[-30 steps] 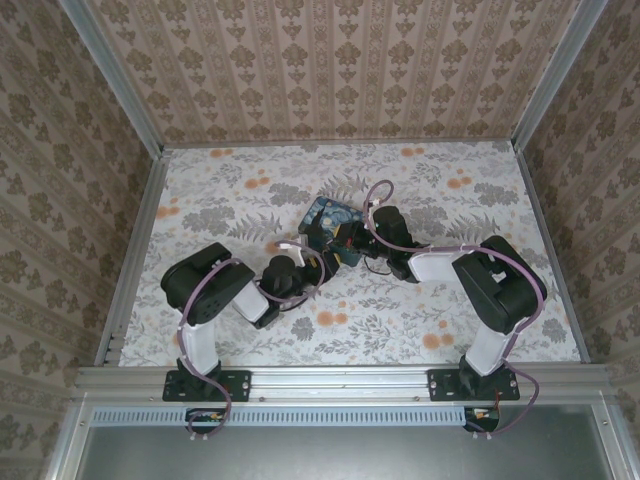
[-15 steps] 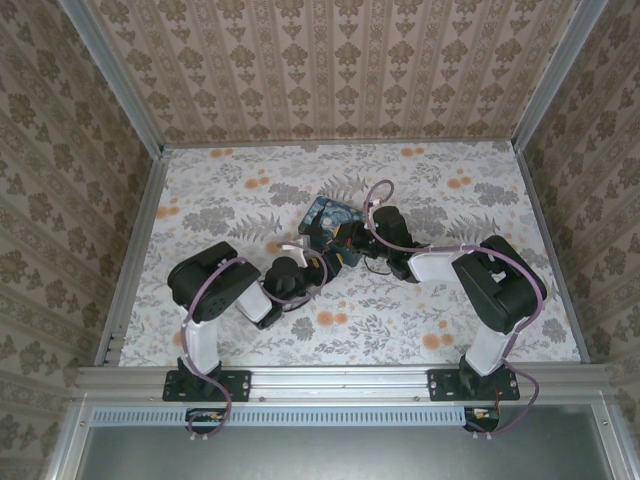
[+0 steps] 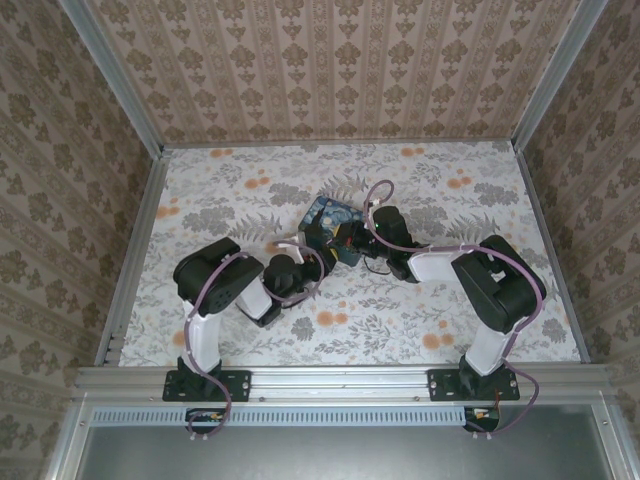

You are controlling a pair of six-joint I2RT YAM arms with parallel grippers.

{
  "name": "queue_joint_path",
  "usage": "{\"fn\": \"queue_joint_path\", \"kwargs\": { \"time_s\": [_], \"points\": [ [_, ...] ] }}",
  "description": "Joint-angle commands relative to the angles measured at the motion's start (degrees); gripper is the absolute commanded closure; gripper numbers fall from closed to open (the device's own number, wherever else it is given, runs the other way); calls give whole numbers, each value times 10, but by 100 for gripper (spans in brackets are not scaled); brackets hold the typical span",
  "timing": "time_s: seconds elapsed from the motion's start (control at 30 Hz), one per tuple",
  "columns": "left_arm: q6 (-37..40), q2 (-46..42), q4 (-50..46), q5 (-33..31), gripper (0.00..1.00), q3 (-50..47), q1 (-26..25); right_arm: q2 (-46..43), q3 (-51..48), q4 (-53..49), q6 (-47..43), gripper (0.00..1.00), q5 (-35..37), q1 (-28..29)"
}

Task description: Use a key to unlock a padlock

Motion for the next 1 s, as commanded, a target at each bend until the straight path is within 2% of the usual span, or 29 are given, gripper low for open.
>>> {"fn": "queue_joint_path", "kwargs": {
  "time_s": [0.0, 0.33, 0.73, 0.97],
  "points": [
    [12, 19, -105, -1, 51, 5, 8, 26, -8, -59, 3, 100, -7, 3],
    [63, -17, -234, 0, 58, 27, 6, 29, -6, -58, 4, 100, -7, 3],
    [62, -1, -226, -2, 72, 34, 7, 30, -9, -55, 7, 100, -7, 3],
    [62, -2, -226, 4, 86, 35, 11, 31, -9, -53, 6, 100, -8, 3]
  ]
}}
